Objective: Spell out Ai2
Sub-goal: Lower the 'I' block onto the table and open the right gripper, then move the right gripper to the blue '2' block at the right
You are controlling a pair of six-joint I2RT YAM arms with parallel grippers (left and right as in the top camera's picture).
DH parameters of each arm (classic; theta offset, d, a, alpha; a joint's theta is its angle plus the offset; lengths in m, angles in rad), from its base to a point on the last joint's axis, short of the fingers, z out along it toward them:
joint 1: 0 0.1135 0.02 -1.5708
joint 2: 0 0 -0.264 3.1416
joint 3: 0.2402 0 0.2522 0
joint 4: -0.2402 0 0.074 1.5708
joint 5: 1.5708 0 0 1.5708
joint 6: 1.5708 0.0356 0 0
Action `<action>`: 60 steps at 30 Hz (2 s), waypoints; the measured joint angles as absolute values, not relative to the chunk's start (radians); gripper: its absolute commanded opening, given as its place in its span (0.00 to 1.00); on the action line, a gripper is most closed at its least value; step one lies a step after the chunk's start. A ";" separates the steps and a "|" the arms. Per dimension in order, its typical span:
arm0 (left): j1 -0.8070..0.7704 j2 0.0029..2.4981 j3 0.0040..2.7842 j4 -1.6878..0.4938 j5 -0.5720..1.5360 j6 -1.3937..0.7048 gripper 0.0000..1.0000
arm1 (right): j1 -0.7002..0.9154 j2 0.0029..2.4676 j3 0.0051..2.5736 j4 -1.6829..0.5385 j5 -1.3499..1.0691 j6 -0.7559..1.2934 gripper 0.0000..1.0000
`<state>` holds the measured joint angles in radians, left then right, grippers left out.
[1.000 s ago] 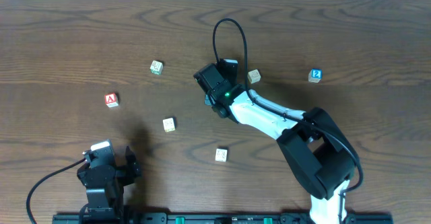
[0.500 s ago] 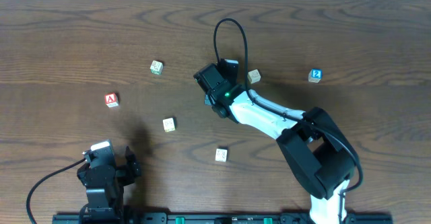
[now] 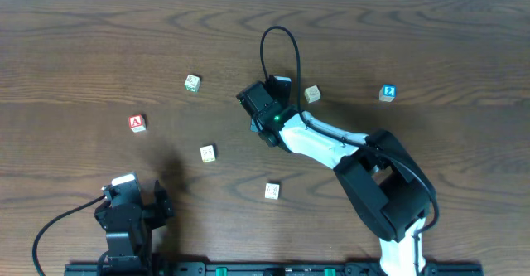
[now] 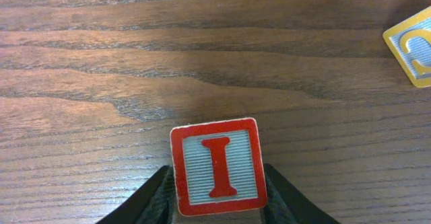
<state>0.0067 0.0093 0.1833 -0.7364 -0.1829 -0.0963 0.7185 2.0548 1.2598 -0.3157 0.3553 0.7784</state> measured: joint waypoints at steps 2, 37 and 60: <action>0.007 0.009 0.183 -0.736 -0.183 -0.096 0.95 | 0.719 2.055 1.260 -0.315 0.355 0.778 0.36; 0.007 0.009 0.183 -0.736 -0.183 -0.096 0.95 | 0.533 1.732 1.773 -0.905 0.487 0.532 0.99; 0.007 0.009 0.183 -0.736 -0.183 -0.096 0.95 | 0.009 1.750 1.222 -0.573 0.193 0.271 0.99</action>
<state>0.0067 0.0093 0.1833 -0.7364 -0.1829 -0.0963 0.0086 1.7500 1.2217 -0.5732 0.1932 0.2707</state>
